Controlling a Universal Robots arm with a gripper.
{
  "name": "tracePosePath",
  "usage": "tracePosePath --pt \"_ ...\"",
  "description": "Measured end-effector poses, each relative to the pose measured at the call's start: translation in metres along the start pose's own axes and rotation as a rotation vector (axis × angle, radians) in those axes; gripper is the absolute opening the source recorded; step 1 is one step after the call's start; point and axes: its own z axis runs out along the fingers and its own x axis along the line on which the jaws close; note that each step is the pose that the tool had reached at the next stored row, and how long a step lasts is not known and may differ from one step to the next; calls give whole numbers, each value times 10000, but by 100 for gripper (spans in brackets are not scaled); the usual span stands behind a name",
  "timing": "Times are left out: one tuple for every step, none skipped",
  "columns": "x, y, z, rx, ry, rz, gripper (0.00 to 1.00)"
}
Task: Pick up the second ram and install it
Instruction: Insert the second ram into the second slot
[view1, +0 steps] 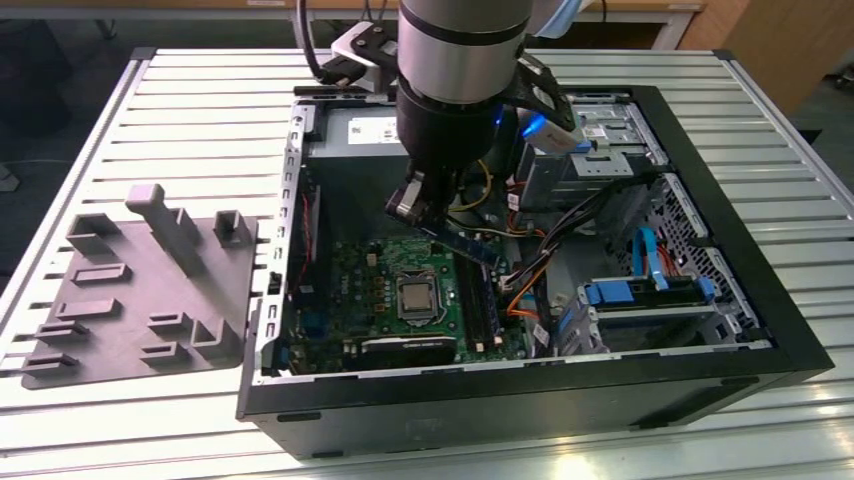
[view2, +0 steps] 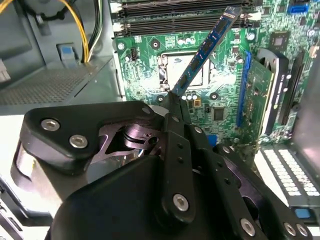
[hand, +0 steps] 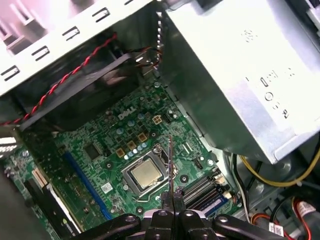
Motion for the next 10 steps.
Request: tracePosePath --pt "0 0 0 5 -7 130 12" --pt "0 0 0 10 -15 254 12" --pt "0 0 1 15 -22 383 12" --pt "0 0 1 20 -31 525 12" --pt "0 0 2 25 -38 654 12" --pt "0 0 3 30 -46 781 12" --pt "0 0 3 35 -53 912 12" --pt "0 0 4 40 -60 1041 12" --pt "0 0 3 45 -66 1159 12" --pt "0 0 4 49 -73 1273 12"
